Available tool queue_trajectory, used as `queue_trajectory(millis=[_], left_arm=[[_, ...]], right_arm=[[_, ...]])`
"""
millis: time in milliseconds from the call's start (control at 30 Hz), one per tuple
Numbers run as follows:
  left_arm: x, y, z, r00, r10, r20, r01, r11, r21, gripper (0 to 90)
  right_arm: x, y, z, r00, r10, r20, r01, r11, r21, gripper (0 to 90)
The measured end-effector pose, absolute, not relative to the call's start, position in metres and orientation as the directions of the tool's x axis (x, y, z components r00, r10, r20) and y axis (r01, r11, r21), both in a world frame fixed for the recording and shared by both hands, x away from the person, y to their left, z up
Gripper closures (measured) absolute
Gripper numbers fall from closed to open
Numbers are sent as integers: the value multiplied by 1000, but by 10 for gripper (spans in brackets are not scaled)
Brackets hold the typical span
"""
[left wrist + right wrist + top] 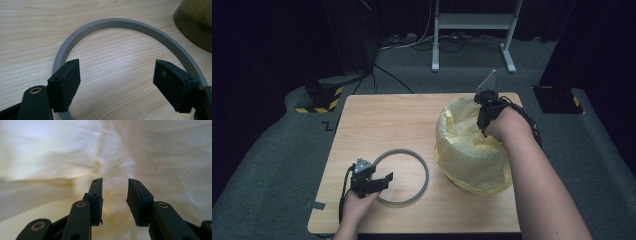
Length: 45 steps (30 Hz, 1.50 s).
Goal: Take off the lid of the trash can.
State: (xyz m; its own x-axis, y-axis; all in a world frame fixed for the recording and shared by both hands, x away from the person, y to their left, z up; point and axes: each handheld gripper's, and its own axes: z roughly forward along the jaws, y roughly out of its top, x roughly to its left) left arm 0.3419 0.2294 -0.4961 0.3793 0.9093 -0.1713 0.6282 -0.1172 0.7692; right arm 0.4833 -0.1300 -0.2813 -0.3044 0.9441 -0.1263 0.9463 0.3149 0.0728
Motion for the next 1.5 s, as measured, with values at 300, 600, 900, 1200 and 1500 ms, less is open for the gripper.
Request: queue_trajectory(millis=[300, 600, 900, 1200, 1500], left_arm=[[340, 226, -496, 385, 907, -171, 630, -123, 767, 217], [343, 231, -497, 373, 910, -180, 634, -109, 765, 217], [342, 232, -497, 366, 912, -184, 635, -100, 766, 217], [343, 233, -498, 350, 920, -176, 643, -100, 759, 216], [343, 234, -498, 355, 917, -184, 642, -96, 761, 217]], right_arm=[[447, -86, -253, -450, 892, -37, 888, 451, 85, 751], [455, -76, -295, -459, 888, -25, 888, 459, 25, 673], [427, -110, -218, -401, 914, -58, 904, 405, 138, 754], [423, -131, -270, -426, 904, -34, 905, 426, -9, 762], [450, -125, -250, -393, 916, -77, 908, 400, 122, 671]])
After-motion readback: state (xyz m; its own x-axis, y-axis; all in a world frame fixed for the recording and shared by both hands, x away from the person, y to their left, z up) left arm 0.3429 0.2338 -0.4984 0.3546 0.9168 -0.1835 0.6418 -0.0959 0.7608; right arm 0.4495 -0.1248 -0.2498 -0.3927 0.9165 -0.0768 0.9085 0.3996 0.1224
